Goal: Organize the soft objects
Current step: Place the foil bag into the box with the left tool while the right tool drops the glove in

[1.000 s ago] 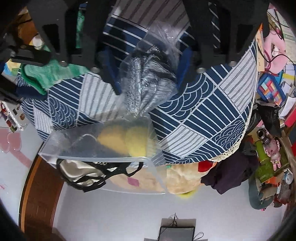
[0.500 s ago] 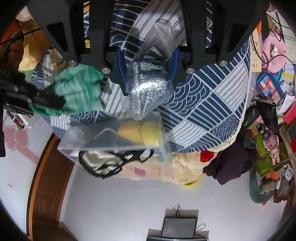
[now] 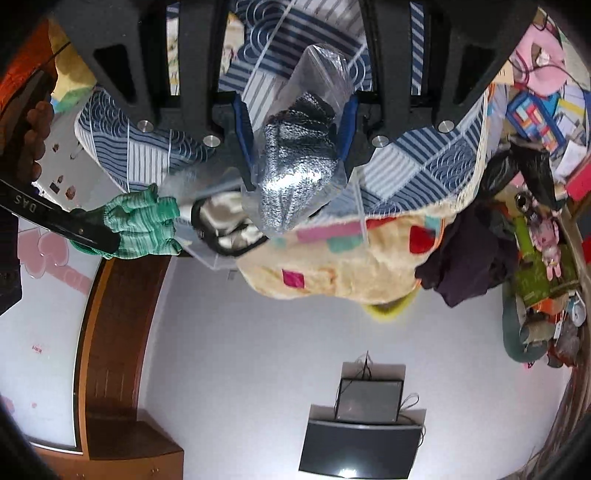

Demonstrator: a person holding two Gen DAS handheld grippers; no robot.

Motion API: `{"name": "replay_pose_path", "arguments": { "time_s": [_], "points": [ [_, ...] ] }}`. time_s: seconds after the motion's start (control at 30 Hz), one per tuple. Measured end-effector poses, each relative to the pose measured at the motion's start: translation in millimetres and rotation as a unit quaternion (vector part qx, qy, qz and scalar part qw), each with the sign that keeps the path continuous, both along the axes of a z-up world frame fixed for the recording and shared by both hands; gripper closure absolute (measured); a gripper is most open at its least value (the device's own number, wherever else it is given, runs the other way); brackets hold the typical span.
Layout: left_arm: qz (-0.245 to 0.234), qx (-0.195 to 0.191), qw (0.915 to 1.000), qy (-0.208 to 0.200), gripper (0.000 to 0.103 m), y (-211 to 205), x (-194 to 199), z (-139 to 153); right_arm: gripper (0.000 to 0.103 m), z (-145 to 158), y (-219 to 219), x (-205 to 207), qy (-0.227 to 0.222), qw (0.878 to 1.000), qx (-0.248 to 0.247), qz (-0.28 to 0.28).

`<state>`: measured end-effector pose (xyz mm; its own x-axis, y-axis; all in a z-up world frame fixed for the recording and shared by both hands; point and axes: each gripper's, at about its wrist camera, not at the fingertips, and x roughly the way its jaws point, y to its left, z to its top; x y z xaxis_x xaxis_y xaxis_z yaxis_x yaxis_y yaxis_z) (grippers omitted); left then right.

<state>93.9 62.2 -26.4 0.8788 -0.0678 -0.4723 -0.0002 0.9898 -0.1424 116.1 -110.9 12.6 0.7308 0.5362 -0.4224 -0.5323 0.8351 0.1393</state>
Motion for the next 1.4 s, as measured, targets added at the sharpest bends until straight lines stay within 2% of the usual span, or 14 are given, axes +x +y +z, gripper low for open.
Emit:
{"name": "replay_pose_path", "arguments": {
  "time_s": [0.17,0.3,0.53,0.8,0.83,0.87,0.9,0.97,1.07,1.13,1.2,1.3,1.4],
  "points": [
    [0.001,-0.002,1.0,-0.004,0.063,-1.2,20.6,5.4,0.085,8.0,1.3,20.2,-0.015,0.999,-0.005,-0.031],
    [0.0,0.004,1.0,0.004,0.063,-6.4,40.9,3.7,0.085,3.3,11.8,37.8,-0.012,0.999,-0.021,-0.038],
    [-0.005,0.005,0.9995,0.032,0.063,-11.5,78.7,-10.6,0.085,-21.7,29.1,67.4,0.026,0.998,-0.044,-0.037],
    [0.0,0.01,0.9977,0.068,0.063,-9.0,105.2,-34.1,0.084,-43.9,38.1,76.2,0.048,0.993,-0.1,-0.037],
    [-0.002,0.011,0.9977,0.067,0.063,-9.7,104.7,-34.2,0.082,-43.2,36.2,74.6,0.049,0.993,-0.098,-0.041],
    [-0.004,0.014,0.9977,0.066,0.063,-11.2,105.0,-34.5,0.074,-41.7,33.8,73.3,0.051,0.993,-0.097,-0.044],
    [-0.004,0.022,0.9975,0.067,0.063,-13.3,105.5,-34.7,0.062,-39.5,31.8,72.4,0.051,0.993,-0.094,-0.045],
    [-0.002,0.035,0.9969,0.071,0.062,-16.5,107.1,-35.2,0.045,-34.1,27.3,65.9,0.043,0.994,-0.09,-0.046],
    [0.0,0.047,0.9955,0.082,0.055,-18.8,108.4,-37.8,0.041,-24.4,23.8,54.0,0.023,0.995,-0.092,-0.044],
    [-0.002,0.042,0.9949,0.092,0.043,-18.8,106.7,-38.7,0.036,-18.1,21.8,44.0,0.011,0.995,-0.094,-0.038],
    [-0.006,0.03,0.9952,0.092,0.04,-18.3,101.2,-36.4,0.022,-10.7,17.8,29.7,-0.007,0.995,-0.09,-0.031],
    [-0.005,0.033,0.9957,0.087,0.034,-18.5,90.4,-30.2,0.02,-6.0,17.4,13.2,-0.021,0.996,-0.09,-0.013],
    [-0.003,0.038,0.9965,0.075,0.03,-19.6,74.0,-21.7,0.02,-10.7,18.8,2.1,-0.016,0.995,-0.095,0.009]
  ]
}}
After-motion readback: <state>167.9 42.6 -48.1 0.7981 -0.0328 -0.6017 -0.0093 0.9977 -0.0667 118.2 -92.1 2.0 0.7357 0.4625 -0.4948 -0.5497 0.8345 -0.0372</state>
